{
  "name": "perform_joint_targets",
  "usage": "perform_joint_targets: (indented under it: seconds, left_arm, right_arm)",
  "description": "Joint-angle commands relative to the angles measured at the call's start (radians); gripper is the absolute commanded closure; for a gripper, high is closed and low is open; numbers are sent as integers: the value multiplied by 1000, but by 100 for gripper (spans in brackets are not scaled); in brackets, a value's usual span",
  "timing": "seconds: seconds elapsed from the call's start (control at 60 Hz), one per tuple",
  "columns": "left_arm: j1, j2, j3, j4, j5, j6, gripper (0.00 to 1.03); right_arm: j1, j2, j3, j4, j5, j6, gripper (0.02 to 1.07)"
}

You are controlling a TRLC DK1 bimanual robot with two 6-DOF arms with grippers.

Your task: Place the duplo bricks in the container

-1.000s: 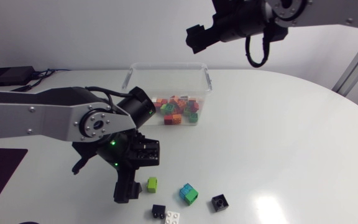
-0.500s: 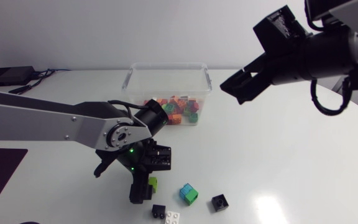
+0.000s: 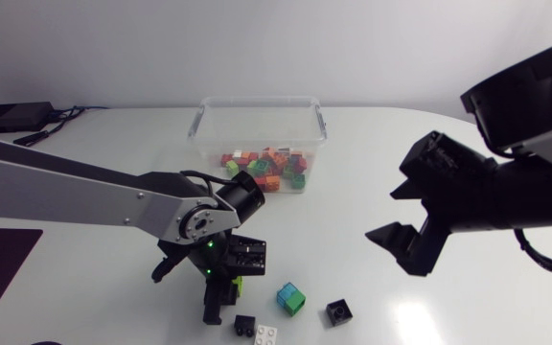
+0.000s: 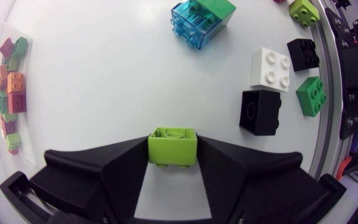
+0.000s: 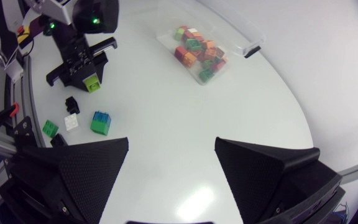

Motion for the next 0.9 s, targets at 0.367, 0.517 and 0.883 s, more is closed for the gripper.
perform_joint_targets:
  seconds: [0.367, 0.517, 0.883]
  left_arm:
    - [47, -213, 38, -115, 27, -43, 88]
    - [82, -290, 79, -155, 27, -69, 88]
    - [172, -380, 251, -132, 77, -245, 88]
  right_arm:
    - [208, 111, -161, 0, 13, -278, 7]
    - [225, 202, -167, 3, 13, -358, 7]
    - [302, 430, -151, 68, 81, -490, 7]
